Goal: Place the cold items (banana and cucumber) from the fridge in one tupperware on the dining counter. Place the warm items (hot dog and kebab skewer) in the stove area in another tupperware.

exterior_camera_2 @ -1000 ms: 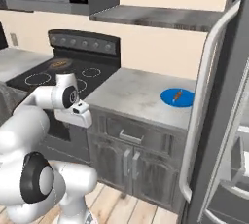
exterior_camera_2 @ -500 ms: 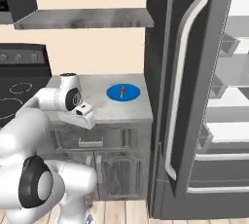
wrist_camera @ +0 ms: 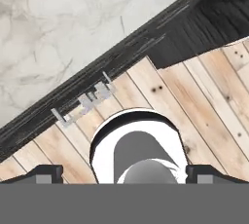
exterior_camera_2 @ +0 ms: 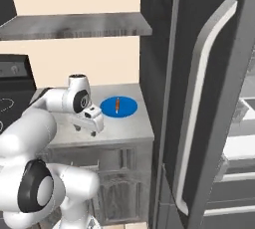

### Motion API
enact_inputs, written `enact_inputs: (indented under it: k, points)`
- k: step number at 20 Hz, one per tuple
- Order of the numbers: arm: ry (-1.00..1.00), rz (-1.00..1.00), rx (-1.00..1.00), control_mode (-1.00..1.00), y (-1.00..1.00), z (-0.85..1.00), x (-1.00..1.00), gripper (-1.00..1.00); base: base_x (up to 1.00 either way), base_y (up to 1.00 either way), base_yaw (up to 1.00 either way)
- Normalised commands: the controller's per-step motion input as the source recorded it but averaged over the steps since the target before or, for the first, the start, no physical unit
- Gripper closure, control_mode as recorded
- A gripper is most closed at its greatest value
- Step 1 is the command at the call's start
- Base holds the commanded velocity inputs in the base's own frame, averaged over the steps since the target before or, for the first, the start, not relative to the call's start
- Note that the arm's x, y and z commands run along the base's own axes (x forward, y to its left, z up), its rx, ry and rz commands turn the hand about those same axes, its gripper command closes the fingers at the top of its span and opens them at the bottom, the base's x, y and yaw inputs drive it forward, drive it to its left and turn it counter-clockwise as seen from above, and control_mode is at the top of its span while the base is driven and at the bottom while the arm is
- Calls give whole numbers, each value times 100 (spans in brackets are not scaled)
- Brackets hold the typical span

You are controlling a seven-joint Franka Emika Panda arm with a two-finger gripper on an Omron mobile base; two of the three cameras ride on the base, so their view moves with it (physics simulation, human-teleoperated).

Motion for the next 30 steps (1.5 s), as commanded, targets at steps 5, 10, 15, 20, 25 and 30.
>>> enact_inputs:
  k: [5,10,15,20,25,30]
  points:
    - [0,0,0,100,0,0,0,-100,85,42,-10]
    - [0,0,0,100,0,0,0,-100,66,1,-2]
    - [-7,2,0,-100,-7,0,40,-100,22,0,0]
    - [-2,8,0,-100,-19,0,97,-100,0,0,0]
    - [1,0,-10,-100,-4,2,98,-100,0,0,0]
    - [2,1,-1,-100,-53,-11,73,-100,0,0,0]
